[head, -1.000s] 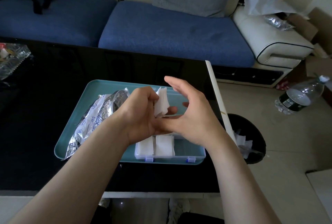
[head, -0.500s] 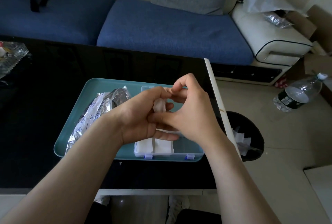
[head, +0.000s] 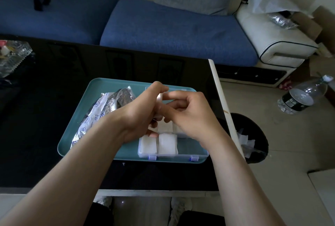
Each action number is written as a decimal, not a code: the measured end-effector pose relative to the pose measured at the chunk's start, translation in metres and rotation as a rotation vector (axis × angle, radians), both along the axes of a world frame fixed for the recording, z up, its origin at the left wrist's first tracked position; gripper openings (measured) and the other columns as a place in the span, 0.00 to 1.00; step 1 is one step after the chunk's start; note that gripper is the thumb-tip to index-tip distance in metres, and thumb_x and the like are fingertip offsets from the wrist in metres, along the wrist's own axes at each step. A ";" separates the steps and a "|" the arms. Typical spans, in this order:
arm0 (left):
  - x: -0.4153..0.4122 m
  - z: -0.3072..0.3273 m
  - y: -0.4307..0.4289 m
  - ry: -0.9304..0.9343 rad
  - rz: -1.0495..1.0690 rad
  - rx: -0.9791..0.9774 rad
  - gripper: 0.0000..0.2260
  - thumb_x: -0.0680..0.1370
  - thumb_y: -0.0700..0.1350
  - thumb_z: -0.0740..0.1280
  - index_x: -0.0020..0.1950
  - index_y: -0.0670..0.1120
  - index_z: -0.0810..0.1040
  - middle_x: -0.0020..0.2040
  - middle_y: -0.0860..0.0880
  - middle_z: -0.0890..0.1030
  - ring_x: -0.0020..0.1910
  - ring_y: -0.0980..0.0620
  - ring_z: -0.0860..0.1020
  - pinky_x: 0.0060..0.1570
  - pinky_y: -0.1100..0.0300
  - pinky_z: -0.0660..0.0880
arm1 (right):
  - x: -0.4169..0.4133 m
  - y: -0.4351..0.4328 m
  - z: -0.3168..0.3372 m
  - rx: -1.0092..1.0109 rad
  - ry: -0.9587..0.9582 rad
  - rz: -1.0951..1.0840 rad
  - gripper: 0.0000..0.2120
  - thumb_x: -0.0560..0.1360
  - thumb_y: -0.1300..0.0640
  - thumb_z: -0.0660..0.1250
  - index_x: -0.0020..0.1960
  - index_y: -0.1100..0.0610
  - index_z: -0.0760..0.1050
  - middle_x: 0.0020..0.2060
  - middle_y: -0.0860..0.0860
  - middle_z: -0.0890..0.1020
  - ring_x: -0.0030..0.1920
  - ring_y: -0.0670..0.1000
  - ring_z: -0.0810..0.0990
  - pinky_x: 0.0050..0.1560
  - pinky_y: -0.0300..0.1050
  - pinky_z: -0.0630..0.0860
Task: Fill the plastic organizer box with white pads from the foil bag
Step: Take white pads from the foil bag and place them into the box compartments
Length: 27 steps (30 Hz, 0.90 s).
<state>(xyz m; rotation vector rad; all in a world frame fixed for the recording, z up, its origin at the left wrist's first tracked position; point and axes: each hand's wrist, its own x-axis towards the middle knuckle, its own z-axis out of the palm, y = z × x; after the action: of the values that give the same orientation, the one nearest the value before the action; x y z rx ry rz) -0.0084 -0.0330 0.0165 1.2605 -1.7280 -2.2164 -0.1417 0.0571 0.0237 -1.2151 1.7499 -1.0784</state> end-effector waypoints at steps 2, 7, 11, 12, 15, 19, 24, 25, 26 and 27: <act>0.001 0.000 -0.001 0.010 -0.008 -0.008 0.28 0.78 0.68 0.53 0.47 0.45 0.77 0.42 0.48 0.69 0.40 0.49 0.66 0.45 0.51 0.70 | 0.000 -0.002 -0.001 0.007 0.005 -0.027 0.10 0.79 0.53 0.75 0.61 0.47 0.83 0.39 0.47 0.89 0.41 0.45 0.88 0.47 0.42 0.81; 0.000 -0.009 0.000 0.006 0.016 -0.052 0.23 0.80 0.63 0.57 0.53 0.47 0.81 0.41 0.49 0.74 0.43 0.46 0.69 0.44 0.50 0.73 | -0.002 -0.004 -0.005 0.090 -0.006 -0.148 0.08 0.77 0.59 0.75 0.51 0.46 0.84 0.38 0.46 0.88 0.42 0.45 0.87 0.50 0.46 0.85; -0.004 -0.013 0.002 -0.159 -0.006 -0.378 0.17 0.85 0.52 0.57 0.58 0.42 0.79 0.54 0.40 0.81 0.53 0.38 0.80 0.54 0.44 0.79 | -0.014 0.000 -0.011 0.216 0.041 -0.257 0.03 0.75 0.58 0.75 0.45 0.51 0.85 0.36 0.47 0.86 0.37 0.46 0.85 0.37 0.40 0.78; -0.004 -0.015 0.001 -0.210 -0.043 -0.527 0.16 0.84 0.50 0.58 0.57 0.41 0.81 0.55 0.40 0.82 0.54 0.39 0.82 0.55 0.45 0.80 | -0.018 0.003 -0.013 0.250 0.066 -0.278 0.02 0.75 0.58 0.75 0.45 0.52 0.84 0.37 0.48 0.85 0.36 0.47 0.84 0.35 0.40 0.77; 0.001 -0.022 0.002 -0.258 -0.198 -0.830 0.10 0.81 0.45 0.64 0.48 0.47 0.86 0.46 0.49 0.85 0.43 0.51 0.84 0.44 0.57 0.82 | -0.025 0.014 -0.016 0.368 0.059 -0.327 0.03 0.76 0.60 0.72 0.48 0.53 0.82 0.42 0.53 0.84 0.34 0.52 0.85 0.33 0.43 0.81; 0.000 -0.034 0.011 -0.375 -0.466 -0.988 0.05 0.76 0.48 0.71 0.49 0.57 0.84 0.43 0.59 0.82 0.47 0.55 0.82 0.53 0.50 0.82 | -0.033 0.026 -0.028 0.493 0.030 -0.344 0.12 0.75 0.63 0.70 0.58 0.59 0.81 0.45 0.59 0.86 0.31 0.55 0.87 0.33 0.45 0.83; -0.001 -0.043 0.021 -0.485 -0.619 -0.963 0.17 0.73 0.56 0.76 0.61 0.64 0.79 0.51 0.59 0.77 0.57 0.52 0.77 0.60 0.47 0.78 | -0.033 0.039 -0.039 0.530 0.194 -0.316 0.08 0.74 0.63 0.71 0.51 0.66 0.83 0.48 0.63 0.85 0.30 0.54 0.83 0.38 0.50 0.84; -0.002 -0.043 0.022 -0.506 -0.631 -0.970 0.20 0.73 0.56 0.78 0.63 0.64 0.79 0.52 0.58 0.76 0.58 0.50 0.77 0.60 0.47 0.78 | -0.032 0.040 -0.041 0.523 0.229 -0.314 0.09 0.73 0.64 0.71 0.52 0.67 0.83 0.50 0.65 0.85 0.31 0.56 0.81 0.38 0.51 0.83; -0.002 -0.044 0.023 -0.528 -0.638 -0.980 0.21 0.72 0.55 0.79 0.64 0.63 0.79 0.53 0.57 0.76 0.59 0.49 0.78 0.60 0.48 0.78 | -0.030 0.041 -0.043 0.524 0.261 -0.312 0.10 0.73 0.65 0.70 0.52 0.68 0.83 0.52 0.66 0.85 0.33 0.57 0.80 0.40 0.54 0.83; -0.002 -0.044 0.023 -0.542 -0.637 -0.994 0.22 0.71 0.55 0.79 0.64 0.63 0.79 0.53 0.56 0.76 0.59 0.49 0.78 0.59 0.49 0.78 | -0.028 0.040 -0.044 0.531 0.279 -0.308 0.10 0.73 0.66 0.70 0.51 0.68 0.83 0.52 0.66 0.85 0.34 0.58 0.81 0.44 0.58 0.85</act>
<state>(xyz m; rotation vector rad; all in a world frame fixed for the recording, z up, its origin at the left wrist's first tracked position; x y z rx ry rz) -0.0104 -0.0101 -0.0279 1.1305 -3.1426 -0.7572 -0.1693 0.0969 -0.0207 -0.8044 2.3046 -0.5527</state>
